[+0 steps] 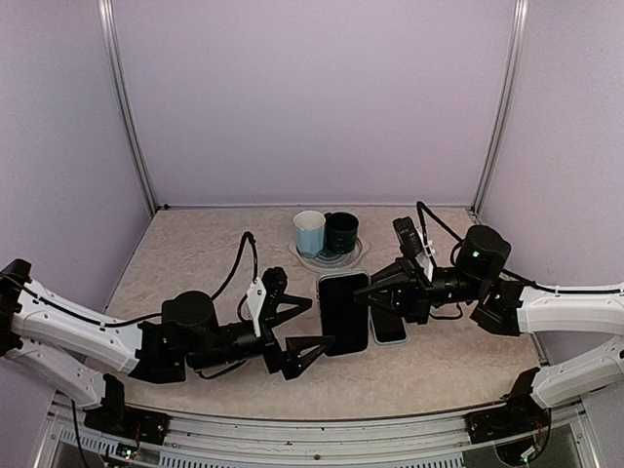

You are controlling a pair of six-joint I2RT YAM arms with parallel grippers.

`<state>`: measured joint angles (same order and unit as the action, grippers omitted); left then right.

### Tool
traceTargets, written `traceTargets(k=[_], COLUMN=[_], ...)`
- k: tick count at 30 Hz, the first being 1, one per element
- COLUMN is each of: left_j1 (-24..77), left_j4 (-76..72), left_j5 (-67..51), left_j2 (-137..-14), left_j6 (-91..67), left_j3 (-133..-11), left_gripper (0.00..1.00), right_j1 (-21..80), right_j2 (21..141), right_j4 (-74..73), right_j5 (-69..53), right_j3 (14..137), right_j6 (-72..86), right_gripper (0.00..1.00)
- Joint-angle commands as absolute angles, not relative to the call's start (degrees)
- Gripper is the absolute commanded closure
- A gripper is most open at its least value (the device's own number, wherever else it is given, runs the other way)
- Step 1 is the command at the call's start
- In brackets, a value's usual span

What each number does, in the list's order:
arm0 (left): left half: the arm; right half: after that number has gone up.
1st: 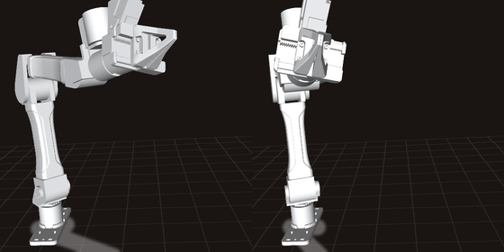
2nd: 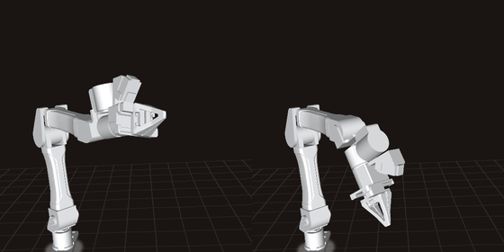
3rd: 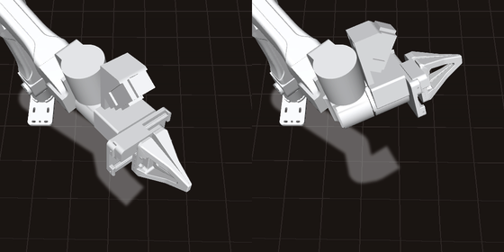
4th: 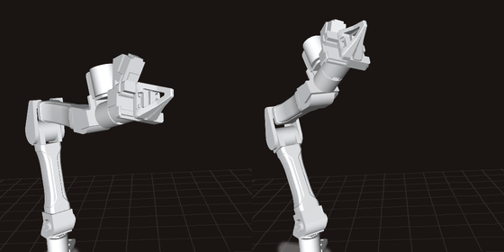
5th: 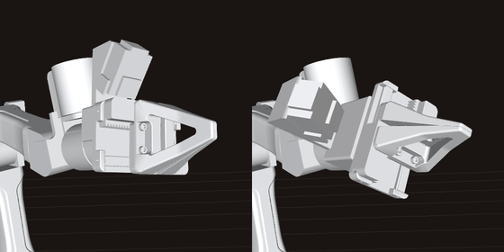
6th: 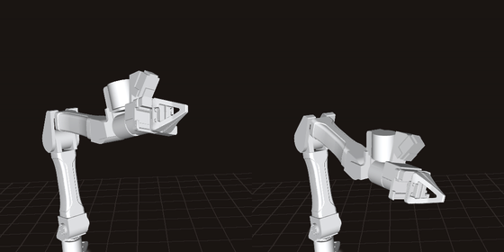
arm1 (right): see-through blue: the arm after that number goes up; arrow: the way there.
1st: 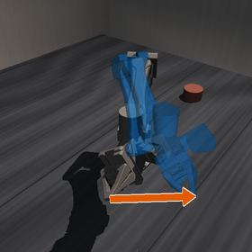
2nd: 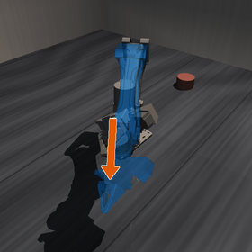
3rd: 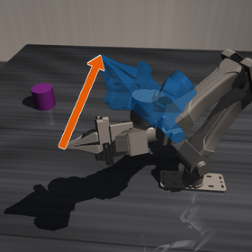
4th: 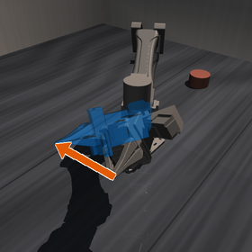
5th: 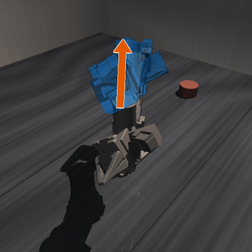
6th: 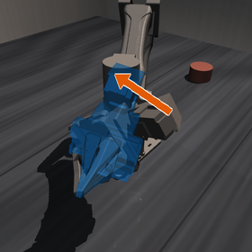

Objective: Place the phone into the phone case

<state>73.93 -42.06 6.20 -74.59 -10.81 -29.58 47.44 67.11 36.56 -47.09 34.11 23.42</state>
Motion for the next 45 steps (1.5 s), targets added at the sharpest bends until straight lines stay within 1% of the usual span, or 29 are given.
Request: traceTargets(k=[1, 3, 8, 12, 13, 14, 16, 17, 21, 25, 26, 27, 30, 33, 35, 36, 38, 39, 40, 42, 43, 45], left_j1=[74.2, 74.2, 74.2, 74.2, 74.2, 74.3, 74.4, 74.4, 74.5, 74.5, 74.5, 74.5, 74.7, 75.3, 75.6, 75.7, 76.0, 76.2, 76.3, 76.4, 76.4, 76.4], left_j4=[-45.3, -45.2, -45.8, -46.5, -45.8, -44.8, -43.7, -43.5, -43.0, -42.7, -42.5, -42.3, -42.9, -43.6, -43.2, -42.9, -42.6, -42.2, -41.5, -39.9, -39.5, -39.5], left_j5=[3.7, 1.6, 0.7, -1.3, -1.8, -1.9, -2.1, -2.2, -0.5, 3.9, 4.2, 4.2, 3.6, 3.6, 3.6, 3.5, 3.2, 3.0, 3.1, 3.4, 3.6, 3.8], left_j2=[-78.7, -80.6, -83.2, -83.9, -84.2, -84.6, -85.1, -85.2, -85.1, -84.2, -83.8, -83.5, -82.8, -82.5, -82.7, -82.8, -83.1, -83.2, -83.4, -83.9, -84.1, -84.3], left_j6=[-6.6, -6.4, -6.5, -6.6, -6.7, -6.9, -7.4, -7.6, -8.5, -8.5, -8.4, -8.2, -7.5, -6.1, -5.2, -4.7, -3.9, -3.7, -3.4, -3.1, -3.1, -3.2], left_j3=[-35.8, -37.7, -39.4, -40.5, -41.2, -41.8, -42.5, -42.7, -43.2, -43.0, -42.9, -42.9, -42.1, -41.6, -41.9, -42.1, -42.4, -42.6, -42.9, -43.6, -43.7, -43.8], left_gripper=[0.06, 0.11, 0.37, 0.69, 0.79, 0.86, 0.96, 1.0, 1.0, 1.0, 1.0, 1.0, 1.0, 1.0, 1.0, 1.0, 1.0, 1.0, 1.0, 1.0, 1.0, 1.0], right_j1=[47.8, 47.9, 47.9, 47.9, 47.9, 48.0, 48.0, 48.0, 48.1, 48.0, 48.0, 48.1, 48.1, 48.1, 48.5, 48.8, 49.4, 49.5, 49.6, 49.7, 49.8, 50.0], right_j2=[65.5, 64.7, 62.6, 62.3, 62.3, 62.3, 62.5, 62.6, 63.2, 63.3, 63.3, 63.4, 63.8, 65.3, 66.8, 67.6, 68.9, 69.4, 69.8, 70.3, 70.3, 70.4], right_j4=[44.0, 43.8, 44.0, 44.5, 44.5, 44.5, 44.3, 44.2, 44.0, 43.0, 41.8, 40.7, 40.2, 39.9, 39.4, 38.7, 36.8, 36.1, 35.6, 35.0, 34.9, 35.0], right_j5=[-52.3, -52.3, -53.1, -54.6, -54.7, -54.7, -54.9, -55.0, -55.4, -55.3, -55.2, -54.8, -55.2, -55.8, -56.1, -55.9, -55.5, -55.5, -55.9, -56.3, -56.4, -56.9], right_j3=[36.1, 36.3, 36.6, 36.7, 36.8, 36.9, 37.0, 37.0, 36.6, 36.0, 36.2, 36.4, 36.6, 37.1, 38.0, 38.6, 39.7, 40.2, 40.9, 41.8, 42.0, 42.0], right_j6=[22.8, 22.2, 21.7, 21.7, 21.6, 21.6, 21.6, 21.5, 21.5, 20.7, 20.2, 19.9, 19.7, 19.7, 19.5, 19.0, 17.3, 16.6, 16.1, 15.5, 15.2, 14.9], right_gripper=[1.0, 1.0, 1.0, 1.0, 1.0, 1.0, 1.0, 1.0, 1.0, 1.0, 0.91, 0.77, 0.45, 0.22, 0.15, 0.14, 0.17, 0.23, 0.31, 0.56, 0.65, 0.79])
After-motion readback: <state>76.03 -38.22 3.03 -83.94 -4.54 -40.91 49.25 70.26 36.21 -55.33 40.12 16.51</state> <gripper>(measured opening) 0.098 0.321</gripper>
